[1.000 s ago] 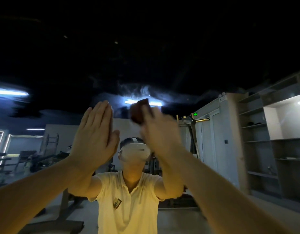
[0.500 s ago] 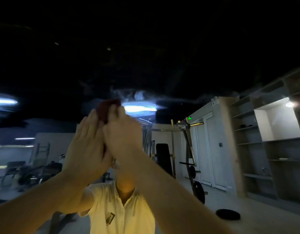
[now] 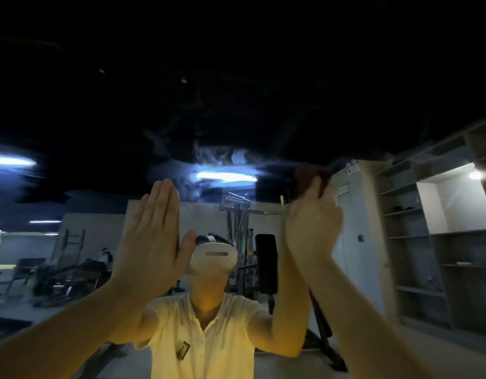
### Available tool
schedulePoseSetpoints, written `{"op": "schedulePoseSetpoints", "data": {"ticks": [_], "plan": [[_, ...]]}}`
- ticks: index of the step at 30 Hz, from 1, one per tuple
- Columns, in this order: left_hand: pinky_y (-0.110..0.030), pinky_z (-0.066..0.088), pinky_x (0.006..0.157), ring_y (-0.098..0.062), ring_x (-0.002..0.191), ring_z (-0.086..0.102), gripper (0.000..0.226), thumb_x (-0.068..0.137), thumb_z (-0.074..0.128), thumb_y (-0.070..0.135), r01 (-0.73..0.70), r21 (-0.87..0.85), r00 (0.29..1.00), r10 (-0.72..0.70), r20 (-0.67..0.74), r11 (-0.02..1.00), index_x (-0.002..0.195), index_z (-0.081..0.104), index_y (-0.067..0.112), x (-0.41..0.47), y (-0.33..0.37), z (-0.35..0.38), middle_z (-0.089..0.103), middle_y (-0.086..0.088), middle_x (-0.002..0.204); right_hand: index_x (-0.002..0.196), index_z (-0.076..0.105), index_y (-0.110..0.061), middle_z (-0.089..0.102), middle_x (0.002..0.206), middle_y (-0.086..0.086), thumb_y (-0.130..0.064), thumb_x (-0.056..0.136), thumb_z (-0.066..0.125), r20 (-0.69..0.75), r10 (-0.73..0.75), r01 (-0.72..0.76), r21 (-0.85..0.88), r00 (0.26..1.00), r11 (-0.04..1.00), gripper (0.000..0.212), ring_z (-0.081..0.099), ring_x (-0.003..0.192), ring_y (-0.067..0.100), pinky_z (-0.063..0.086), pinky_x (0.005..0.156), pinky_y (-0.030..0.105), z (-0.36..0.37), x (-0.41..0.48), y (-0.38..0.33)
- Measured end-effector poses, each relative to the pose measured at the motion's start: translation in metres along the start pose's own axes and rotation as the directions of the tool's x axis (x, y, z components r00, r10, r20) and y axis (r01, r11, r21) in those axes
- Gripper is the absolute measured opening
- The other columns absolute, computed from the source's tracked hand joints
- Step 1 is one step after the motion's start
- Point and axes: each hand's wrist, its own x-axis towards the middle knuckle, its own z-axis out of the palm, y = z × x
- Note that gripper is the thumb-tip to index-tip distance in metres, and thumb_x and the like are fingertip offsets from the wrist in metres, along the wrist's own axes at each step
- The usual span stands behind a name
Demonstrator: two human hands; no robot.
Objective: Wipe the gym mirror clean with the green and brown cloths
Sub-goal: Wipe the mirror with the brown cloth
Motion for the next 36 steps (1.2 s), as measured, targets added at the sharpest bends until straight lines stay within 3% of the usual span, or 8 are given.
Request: {"op": "schedulePoseSetpoints", "data": {"ticks": [5, 9, 17, 20, 24, 28, 31, 36], "plan": [[-0.051, 0.014, 0.129, -0.029, 0.16, 0.002, 0.076, 0.105, 0.025, 0.044, -0.014, -0.026, 1.0, 0.014, 0.021, 1.0, 0.162, 0.01, -0.004, 0.002, -0.003, -0.001, 0.005, -0.021, 0.171, 0.15, 0.039, -0.017, 0.053, 0.125, 0.007, -0.033, 0.101, 0.058, 0.027, -0.367, 0.355, 0.195, 0.93, 0.914, 0.055, 0.053, 0.088, 0.005, 0.043, 0.078, 0.014, 0.003, -0.046, -0.087], [-0.054, 0.018, 0.128, -0.03, 0.16, 0.004, 0.075, 0.103, 0.026, 0.041, -0.013, -0.063, 1.0, 0.014, 0.016, 0.998, 0.162, 0.012, -0.003, 0.001, -0.003, -0.003, 0.007, -0.021, 0.171, 0.145, 0.049, -0.014, 0.058, 0.119, 0.008, -0.041, 0.089, 0.07, 0.066, -0.778, 0.768, 0.129, 0.625, 0.627, 0.066, 0.063, 0.094, 0.019, 0.054, 0.082, 0.034, 0.002, -0.079, -0.054], [-0.052, 0.016, 0.129, -0.03, 0.16, 0.002, 0.077, 0.103, 0.021, 0.044, -0.003, -0.034, 1.0, 0.003, 0.011, 0.999, 0.162, 0.006, -0.002, 0.0, -0.003, 0.0, 0.004, -0.02, 0.171, 0.152, 0.04, -0.012, 0.049, 0.125, 0.015, -0.037, 0.099, 0.04, -0.03, -0.105, 0.105, -0.001, 0.994, 0.994, 0.058, 0.054, 0.088, 0.022, 0.053, 0.088, 0.042, 0.001, 0.006, -0.035], [-0.052, 0.016, 0.129, -0.029, 0.16, 0.002, 0.075, 0.103, 0.021, 0.043, -0.012, -0.044, 1.0, 0.012, 0.005, 0.999, 0.162, 0.008, -0.002, -0.001, -0.005, 0.0, 0.005, -0.02, 0.171, 0.149, 0.043, -0.013, 0.053, 0.125, 0.012, -0.036, 0.094, 0.05, -0.003, -0.3, 0.296, 0.171, 0.954, 0.94, 0.06, 0.061, 0.093, 0.021, 0.056, 0.084, 0.034, 0.011, -0.054, -0.089], [-0.053, 0.017, 0.128, -0.03, 0.16, 0.003, 0.075, 0.103, 0.021, 0.043, -0.043, -0.053, 0.999, 0.043, 0.012, 0.998, 0.162, 0.012, -0.003, 0.0, -0.006, -0.001, 0.006, -0.021, 0.171, 0.142, 0.053, -0.015, 0.06, 0.113, 0.007, -0.044, 0.088, 0.067, 0.012, -0.749, 0.747, 0.074, 0.662, 0.661, 0.063, 0.064, 0.089, 0.019, 0.054, 0.079, 0.034, 0.005, -0.072, -0.066], [-0.046, 0.007, 0.13, -0.028, 0.16, -0.001, 0.076, 0.104, 0.022, 0.044, -0.027, -0.011, 1.0, 0.028, 0.011, 1.0, 0.162, 0.008, -0.003, -0.001, -0.005, 0.0, 0.002, -0.02, 0.171, 0.149, 0.041, -0.017, 0.054, 0.119, 0.012, -0.04, 0.098, 0.045, 0.059, -0.379, 0.383, -0.095, 0.923, 0.919, 0.056, 0.058, 0.091, 0.025, 0.049, 0.085, 0.039, -0.008, 0.007, 0.012], [-0.043, 0.004, 0.13, -0.028, 0.16, -0.002, 0.076, 0.103, 0.022, 0.042, -0.027, -0.019, 1.0, 0.027, 0.014, 0.999, 0.162, 0.007, -0.004, -0.002, -0.006, 0.001, 0.001, -0.021, 0.171, 0.154, 0.039, -0.011, 0.052, 0.124, 0.015, -0.039, 0.098, 0.031, -0.013, -0.134, 0.134, 0.009, 0.991, 0.991, 0.063, 0.059, 0.09, 0.025, 0.051, 0.084, 0.038, -0.001, 0.003, 0.001], [-0.05, 0.013, 0.129, -0.03, 0.16, 0.001, 0.075, 0.104, 0.02, 0.043, -0.034, -0.032, 0.999, 0.034, 0.02, 0.999, 0.162, 0.009, -0.004, -0.002, -0.006, -0.002, 0.003, -0.021, 0.171, 0.144, 0.049, -0.012, 0.055, 0.117, 0.01, -0.04, 0.095, 0.05, 0.074, -0.583, 0.573, 0.119, 0.809, 0.811, 0.057, 0.06, 0.087, 0.019, 0.055, 0.076, 0.036, 0.006, -0.084, -0.045]]}}
